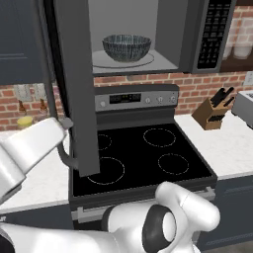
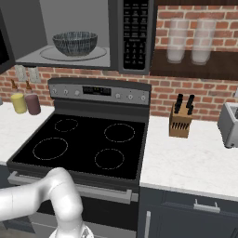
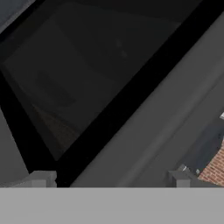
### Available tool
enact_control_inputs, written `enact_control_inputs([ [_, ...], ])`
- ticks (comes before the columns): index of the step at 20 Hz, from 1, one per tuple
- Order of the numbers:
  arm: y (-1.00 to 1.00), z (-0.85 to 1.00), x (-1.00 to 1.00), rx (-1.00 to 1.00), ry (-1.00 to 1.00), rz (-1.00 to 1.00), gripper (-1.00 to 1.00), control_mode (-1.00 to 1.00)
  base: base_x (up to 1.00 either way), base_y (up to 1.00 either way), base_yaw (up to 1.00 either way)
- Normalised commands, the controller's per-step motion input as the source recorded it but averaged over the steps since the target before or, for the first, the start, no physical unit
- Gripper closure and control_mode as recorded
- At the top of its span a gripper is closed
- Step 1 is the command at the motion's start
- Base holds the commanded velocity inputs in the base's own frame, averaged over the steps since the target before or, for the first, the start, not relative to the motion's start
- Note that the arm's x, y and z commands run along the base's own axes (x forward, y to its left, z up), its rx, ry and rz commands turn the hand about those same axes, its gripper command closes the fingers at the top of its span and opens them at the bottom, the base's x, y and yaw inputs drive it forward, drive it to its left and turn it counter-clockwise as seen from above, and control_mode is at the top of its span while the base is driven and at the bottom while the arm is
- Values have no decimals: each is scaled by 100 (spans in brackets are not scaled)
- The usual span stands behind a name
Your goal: Open the microwave, place the bowl with waffle inside the microwave, then close the microwave door and turn it on.
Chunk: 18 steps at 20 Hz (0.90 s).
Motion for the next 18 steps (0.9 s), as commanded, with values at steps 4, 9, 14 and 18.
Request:
enact_control_inputs([
  [4, -64, 0, 11, 10, 0, -23, -100, -100, 0, 0, 0],
  [9, -65, 2, 11, 11, 0, -12, -100, -100, 0, 0, 0],
  [14, -70, 2, 22, 14, 0, 0, -100, -100, 0, 0, 0],
  [18, -47, 0, 36, 7, 0, 5, -100, -100, 0, 0, 0],
])
